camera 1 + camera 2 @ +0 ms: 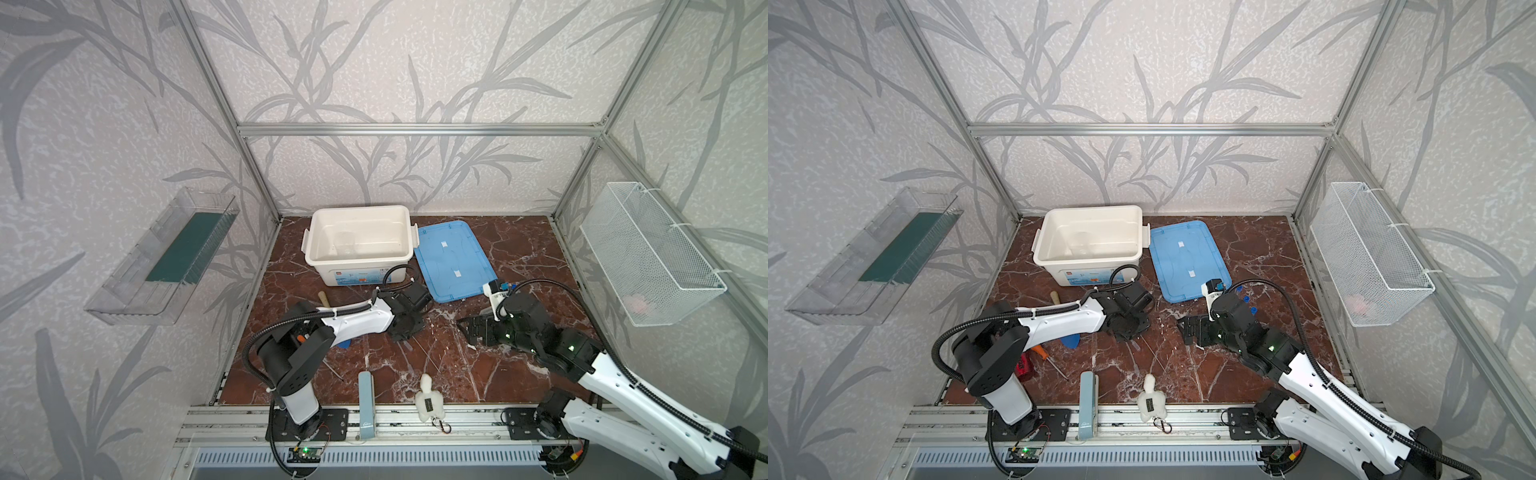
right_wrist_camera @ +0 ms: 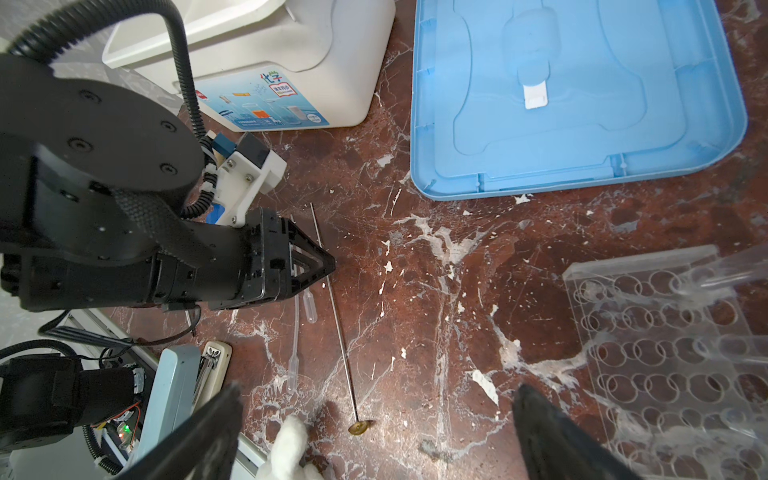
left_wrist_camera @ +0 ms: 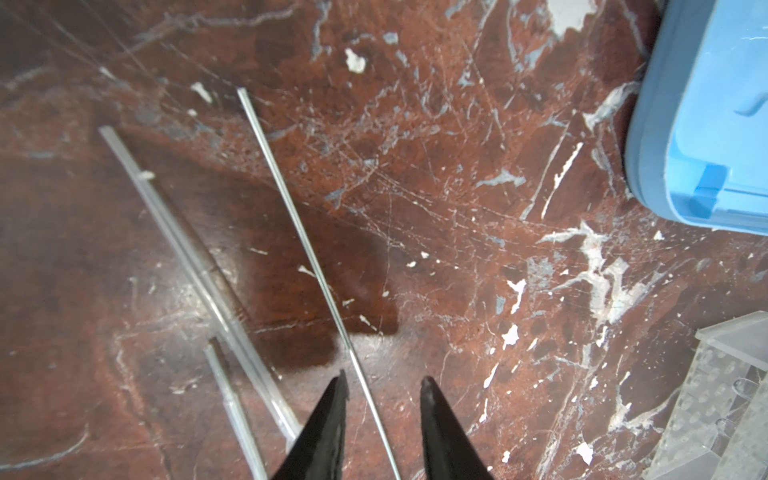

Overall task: Organize the chemistry lab equipment
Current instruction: 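Lower the left gripper onto the thin metal rod and close on it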

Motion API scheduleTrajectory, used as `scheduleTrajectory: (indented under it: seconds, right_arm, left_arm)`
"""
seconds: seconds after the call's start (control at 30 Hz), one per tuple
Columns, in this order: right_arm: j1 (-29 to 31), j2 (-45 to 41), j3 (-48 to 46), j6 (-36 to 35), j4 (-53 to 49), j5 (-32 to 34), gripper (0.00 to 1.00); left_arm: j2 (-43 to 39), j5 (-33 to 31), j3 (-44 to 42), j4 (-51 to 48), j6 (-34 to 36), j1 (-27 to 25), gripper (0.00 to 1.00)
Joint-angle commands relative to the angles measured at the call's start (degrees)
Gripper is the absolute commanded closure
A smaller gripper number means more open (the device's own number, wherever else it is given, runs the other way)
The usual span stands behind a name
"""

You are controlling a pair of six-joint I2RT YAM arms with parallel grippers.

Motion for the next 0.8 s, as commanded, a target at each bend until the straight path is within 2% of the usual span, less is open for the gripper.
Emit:
scheduleTrajectory:
  seconds: [0.0, 0.4, 0.7, 0.77]
  right_arm:
    - [0.0, -0.8, -1.0, 0.3, 1.1, 0.8, 0.01]
    - [-0.1, -0.7, -1.4, 0.3, 1.1, 0.8, 0.01]
    - [-0.1, -0.2, -1.9, 0.5, 1.6, 1.2, 0.01]
    - [0.0, -0.2, -1.8, 0.4, 1.5, 1.3, 0.01]
  left_arm:
    - [0.6, -1.9, 0.7, -1.6, -0.9, -0.2, 0.68]
    - [4.9, -2.0, 3.2, -2.3, 0.2, -0.9, 0.73]
    - [9.2, -2.0, 7.2, -1.4, 1.6, -0.9, 0.86]
    - [10.5, -2.8, 9.1, -2.1, 2.8, -0.9, 0.91]
